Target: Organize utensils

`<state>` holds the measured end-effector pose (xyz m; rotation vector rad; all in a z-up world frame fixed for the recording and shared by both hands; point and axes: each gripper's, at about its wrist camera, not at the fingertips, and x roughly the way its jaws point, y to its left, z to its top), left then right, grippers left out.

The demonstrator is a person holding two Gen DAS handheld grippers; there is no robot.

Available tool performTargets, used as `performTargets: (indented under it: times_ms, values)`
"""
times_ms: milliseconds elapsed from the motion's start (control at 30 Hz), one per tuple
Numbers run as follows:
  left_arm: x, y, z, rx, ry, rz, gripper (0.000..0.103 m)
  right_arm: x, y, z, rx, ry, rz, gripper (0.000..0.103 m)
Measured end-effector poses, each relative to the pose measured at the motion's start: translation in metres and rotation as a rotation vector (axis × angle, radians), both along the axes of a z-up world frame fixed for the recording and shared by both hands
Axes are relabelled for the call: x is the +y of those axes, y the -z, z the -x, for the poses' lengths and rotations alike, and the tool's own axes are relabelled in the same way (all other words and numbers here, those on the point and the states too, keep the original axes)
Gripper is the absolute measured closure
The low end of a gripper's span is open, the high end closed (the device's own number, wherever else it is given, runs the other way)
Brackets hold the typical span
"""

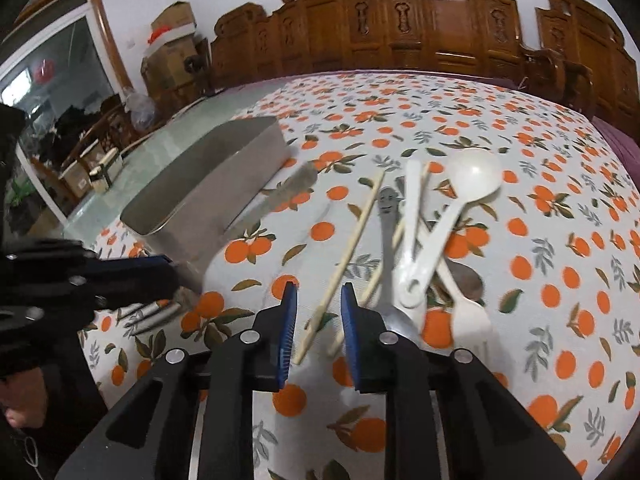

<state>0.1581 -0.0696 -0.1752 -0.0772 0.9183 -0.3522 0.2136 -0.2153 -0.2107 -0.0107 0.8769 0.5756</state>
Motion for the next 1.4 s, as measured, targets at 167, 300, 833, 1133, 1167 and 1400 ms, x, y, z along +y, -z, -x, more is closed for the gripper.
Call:
performTargets:
  times_ms: [167, 300, 833, 1133, 1167, 1400]
  values:
    - [0.011, -0.007, 0.003, -0.020, -0.030, -0.013, 0.101, 0.014, 0.005, -0.013, 0.003, 0.011, 0.046, 0.080]
    - [0.019, -0.011, 0.005, -0.030, -0.049, -0.023, 0.101, 0.021, 0.012, -0.026, 0.024, 0.035, 0.088, 0.084]
    - [0.037, -0.040, 0.020, -0.093, -0.083, -0.051, 0.101, 0.025, 0.018, -0.017, 0.062, 0.050, 0.148, 0.098]
    - [0.054, -0.053, 0.012, -0.127, -0.090, -0.064, 0.101, 0.013, 0.002, -0.006, 0.048, 0.076, 0.066, 0.098]
    - [0.056, -0.054, 0.011, -0.130, -0.090, -0.067, 0.101, 0.012, 0.000, -0.004, 0.043, 0.076, 0.059, 0.098]
    - [0.078, -0.049, -0.007, -0.125, -0.104, -0.079, 0.101, 0.013, -0.018, 0.005, 0.000, 0.063, 0.029, 0.098]
